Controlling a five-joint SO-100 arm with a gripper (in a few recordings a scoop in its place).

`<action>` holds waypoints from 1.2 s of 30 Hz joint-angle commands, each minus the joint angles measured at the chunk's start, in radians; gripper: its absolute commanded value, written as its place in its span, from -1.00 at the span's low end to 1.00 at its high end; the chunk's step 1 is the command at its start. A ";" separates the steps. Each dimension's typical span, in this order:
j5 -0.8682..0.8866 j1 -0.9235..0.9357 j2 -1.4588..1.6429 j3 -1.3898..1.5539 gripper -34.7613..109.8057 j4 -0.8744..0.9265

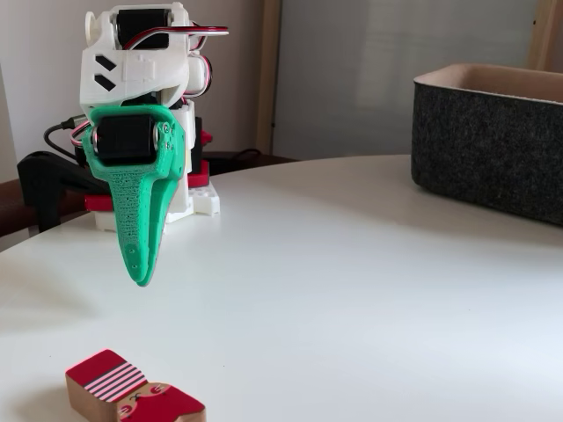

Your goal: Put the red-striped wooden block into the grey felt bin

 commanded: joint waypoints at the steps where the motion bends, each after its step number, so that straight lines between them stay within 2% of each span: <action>1: 0.002 0.002 0.020 0.012 -0.52 0.003; 18: 0.000 0.002 0.020 0.012 -0.52 0.003; 25: 0.137 0.002 0.015 -0.005 -0.52 0.000; 32: 0.029 0.000 -0.020 -0.215 -0.52 0.002; 36: 0.064 0.000 -0.170 -0.413 -0.52 0.000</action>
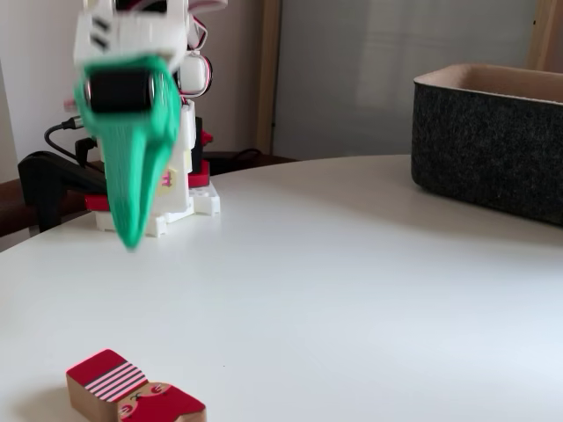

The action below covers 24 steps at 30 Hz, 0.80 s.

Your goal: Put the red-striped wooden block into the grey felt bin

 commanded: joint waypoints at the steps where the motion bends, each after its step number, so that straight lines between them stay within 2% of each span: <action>1: 0.049 0.000 -0.126 -0.189 -0.52 0.000; 7: 0.135 -0.023 -0.448 -0.591 -0.52 0.000; 11: 0.273 -0.152 -0.661 -0.850 -0.52 0.000; 15: 0.284 -0.282 -0.845 -1.037 -0.52 -0.063; 19: 0.222 -0.403 -1.022 -1.158 -0.49 -0.155; 24: -0.011 -0.508 -1.243 -1.235 -0.49 -0.247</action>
